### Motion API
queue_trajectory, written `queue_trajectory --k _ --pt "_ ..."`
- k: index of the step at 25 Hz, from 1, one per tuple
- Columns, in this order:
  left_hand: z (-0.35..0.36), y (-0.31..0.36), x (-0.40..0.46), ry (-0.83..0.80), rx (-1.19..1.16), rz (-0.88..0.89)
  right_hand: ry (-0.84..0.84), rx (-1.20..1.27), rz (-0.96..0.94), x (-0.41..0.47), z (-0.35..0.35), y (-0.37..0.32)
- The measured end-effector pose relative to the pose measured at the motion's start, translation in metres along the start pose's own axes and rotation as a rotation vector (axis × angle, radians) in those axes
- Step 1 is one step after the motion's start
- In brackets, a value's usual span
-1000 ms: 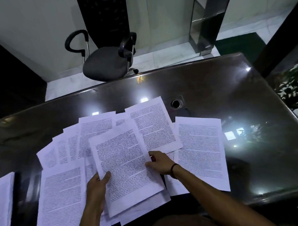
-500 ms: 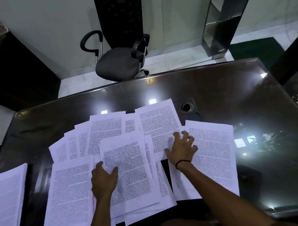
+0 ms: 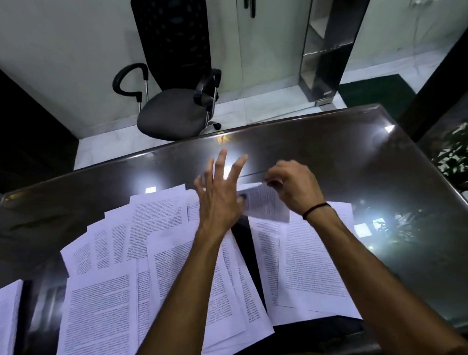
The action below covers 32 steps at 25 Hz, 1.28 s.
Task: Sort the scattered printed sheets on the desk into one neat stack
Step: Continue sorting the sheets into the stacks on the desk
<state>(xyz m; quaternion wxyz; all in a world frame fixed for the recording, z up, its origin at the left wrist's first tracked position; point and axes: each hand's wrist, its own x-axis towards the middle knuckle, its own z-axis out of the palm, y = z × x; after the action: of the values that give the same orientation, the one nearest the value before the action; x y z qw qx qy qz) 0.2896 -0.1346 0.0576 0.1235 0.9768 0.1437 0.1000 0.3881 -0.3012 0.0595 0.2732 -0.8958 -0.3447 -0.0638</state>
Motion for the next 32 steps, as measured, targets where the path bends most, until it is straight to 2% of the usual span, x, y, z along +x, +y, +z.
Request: queue_trajectory --k 2,3,5,6,7,8,10,11,13,16,19,23,26,27,29,31,32 --pt "-0.025 0.008 0.023 0.102 -0.107 0.027 0.169 0.115 -0.089 0.02 -0.029 -0.017" --pt "-0.039 0.006 0.027 0.165 -0.227 -0.013 0.286 0.132 -0.051 0.025 -0.039 -0.027" --pt "-0.063 -0.006 0.02 0.248 -0.555 -0.205 0.477 0.084 0.244 0.027 -0.044 -0.031" --pt "-0.071 -0.017 0.011 0.251 -0.735 -0.323 0.463 0.098 0.43 0.024 -0.039 -0.032" --pt "-0.073 -0.034 -0.002 0.22 -0.927 -0.433 0.349 0.211 0.551 0.017 -0.027 -0.032" --pt "-0.071 -0.053 -0.018 0.169 -1.085 -0.526 0.162 0.408 0.583 0.012 -0.011 -0.034" --pt "-0.06 -0.09 -0.052 0.06 -1.266 -0.656 -0.205 0.779 0.546 -0.008 0.029 -0.044" --pt "-0.051 -0.109 -0.072 0.033 -1.29 -0.733 -0.286 0.845 0.54 -0.02 0.05 -0.055" --pt "-0.036 -0.138 -0.118 -0.005 -1.219 -0.891 -0.352 0.775 0.572 -0.051 0.091 -0.08" --pt "-0.002 -0.17 -0.186 -0.065 -0.984 -1.117 -0.506 0.653 0.69 -0.104 0.148 -0.104" --pt "0.044 -0.204 -0.221 -0.096 -0.879 -1.228 -0.607 0.685 0.808 -0.135 0.174 -0.109" --pt "0.032 -0.187 -0.206 -0.142 -0.875 -1.176 -0.593 0.752 0.867 -0.13 0.165 -0.103" --pt "0.024 -0.165 -0.184 -0.09 -0.489 -1.074 -0.527 0.758 0.861 -0.127 0.148 -0.09" --pt "0.021 -0.153 -0.175 -0.063 -0.405 -1.019 -0.478 0.731 0.849 -0.126 0.138 -0.084" --pt "0.027 -0.121 -0.153 -0.072 -0.41 -0.855 -0.354 0.711 0.872 -0.129 0.12 -0.062" --pt "0.042 -0.077 -0.129 -0.175 -0.486 -0.639 -0.223 0.624 0.906 -0.135 0.099 -0.032" --pt "0.05 -0.053 -0.119 -0.248 -0.533 -0.568 -0.151 0.501 0.922 -0.141 0.089 -0.016"
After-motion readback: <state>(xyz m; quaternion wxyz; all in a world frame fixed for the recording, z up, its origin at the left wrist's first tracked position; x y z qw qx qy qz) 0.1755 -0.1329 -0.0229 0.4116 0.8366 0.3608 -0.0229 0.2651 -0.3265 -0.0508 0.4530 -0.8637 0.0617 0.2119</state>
